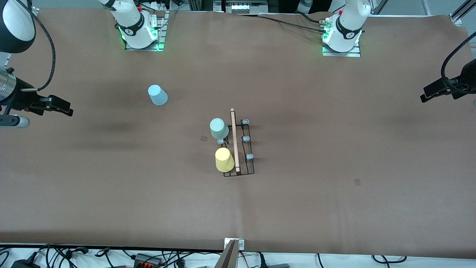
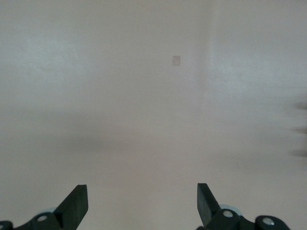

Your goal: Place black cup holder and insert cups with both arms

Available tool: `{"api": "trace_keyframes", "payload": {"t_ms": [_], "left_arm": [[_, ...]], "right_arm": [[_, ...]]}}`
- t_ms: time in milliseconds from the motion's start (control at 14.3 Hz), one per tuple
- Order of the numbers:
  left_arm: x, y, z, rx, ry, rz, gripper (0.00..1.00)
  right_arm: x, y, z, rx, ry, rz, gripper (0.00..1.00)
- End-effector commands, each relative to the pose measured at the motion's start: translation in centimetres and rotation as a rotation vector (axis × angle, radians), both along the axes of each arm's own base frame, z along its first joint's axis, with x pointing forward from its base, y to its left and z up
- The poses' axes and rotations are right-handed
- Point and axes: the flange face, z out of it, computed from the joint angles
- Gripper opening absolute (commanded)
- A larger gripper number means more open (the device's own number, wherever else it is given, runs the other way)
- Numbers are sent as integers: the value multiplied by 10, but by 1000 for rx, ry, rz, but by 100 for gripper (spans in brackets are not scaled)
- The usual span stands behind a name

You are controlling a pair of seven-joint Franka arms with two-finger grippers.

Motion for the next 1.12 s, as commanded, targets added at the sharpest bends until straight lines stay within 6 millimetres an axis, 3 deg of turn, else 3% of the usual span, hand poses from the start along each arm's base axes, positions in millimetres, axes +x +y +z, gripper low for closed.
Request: {"api": "trace_keyframes", "payload": {"t_ms": [0, 419, 1048], "left_arm": [[5, 2, 4, -4, -8, -10, 100], [5, 2, 4, -4, -8, -10, 100], [5, 3, 4, -4, -8, -8, 100]], "right_arm": [[-21, -2, 11, -13, -19, 17, 100], [-29, -2, 23, -10, -11, 17, 100], [-31, 1, 24, -13, -14, 28, 100]]}}
